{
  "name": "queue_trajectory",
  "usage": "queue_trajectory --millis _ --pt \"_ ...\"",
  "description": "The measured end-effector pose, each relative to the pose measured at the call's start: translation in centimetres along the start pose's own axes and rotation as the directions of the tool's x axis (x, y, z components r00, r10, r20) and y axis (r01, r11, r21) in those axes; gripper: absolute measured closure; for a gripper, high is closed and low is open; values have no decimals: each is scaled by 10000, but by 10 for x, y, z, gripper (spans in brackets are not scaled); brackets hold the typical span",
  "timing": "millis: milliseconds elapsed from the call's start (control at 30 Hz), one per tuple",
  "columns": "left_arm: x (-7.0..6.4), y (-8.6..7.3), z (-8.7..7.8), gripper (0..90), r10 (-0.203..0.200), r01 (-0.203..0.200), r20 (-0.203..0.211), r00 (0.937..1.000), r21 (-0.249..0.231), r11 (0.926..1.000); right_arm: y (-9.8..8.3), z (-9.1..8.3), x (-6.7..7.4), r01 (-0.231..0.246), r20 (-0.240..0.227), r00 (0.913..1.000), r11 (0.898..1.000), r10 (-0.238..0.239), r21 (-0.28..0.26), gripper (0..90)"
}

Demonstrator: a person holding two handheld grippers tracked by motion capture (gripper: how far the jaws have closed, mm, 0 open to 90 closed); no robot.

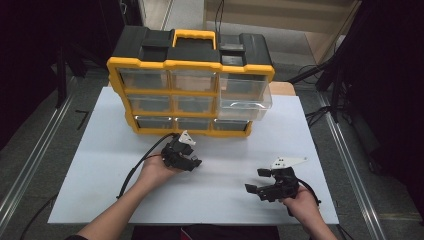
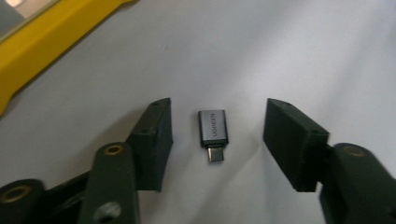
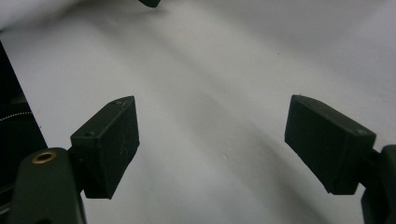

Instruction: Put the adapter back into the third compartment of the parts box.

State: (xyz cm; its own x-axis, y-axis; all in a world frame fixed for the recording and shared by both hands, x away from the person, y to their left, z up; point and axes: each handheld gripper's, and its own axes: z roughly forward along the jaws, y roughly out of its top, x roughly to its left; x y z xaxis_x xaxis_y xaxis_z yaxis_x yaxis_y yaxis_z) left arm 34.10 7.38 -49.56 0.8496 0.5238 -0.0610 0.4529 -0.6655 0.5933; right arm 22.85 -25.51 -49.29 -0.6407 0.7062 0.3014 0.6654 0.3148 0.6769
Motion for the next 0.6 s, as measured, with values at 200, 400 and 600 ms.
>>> queue_trajectory --millis 200,400,600 --pt "-2 -1 0 628 -47 44 -388 9992 -74 10000 0 0 0 35 25 10000 10000 -35 -2 160" --pt "-1 -1 -2 769 -110 113 -264 9996 128 9999 0 0 0 42 55 10000 10000 -42 -2 160" --pt "3 0 -3 775 -149 146 145 9998 224 9996 0 0 0 52 54 10000 10000 -52 -3 160"
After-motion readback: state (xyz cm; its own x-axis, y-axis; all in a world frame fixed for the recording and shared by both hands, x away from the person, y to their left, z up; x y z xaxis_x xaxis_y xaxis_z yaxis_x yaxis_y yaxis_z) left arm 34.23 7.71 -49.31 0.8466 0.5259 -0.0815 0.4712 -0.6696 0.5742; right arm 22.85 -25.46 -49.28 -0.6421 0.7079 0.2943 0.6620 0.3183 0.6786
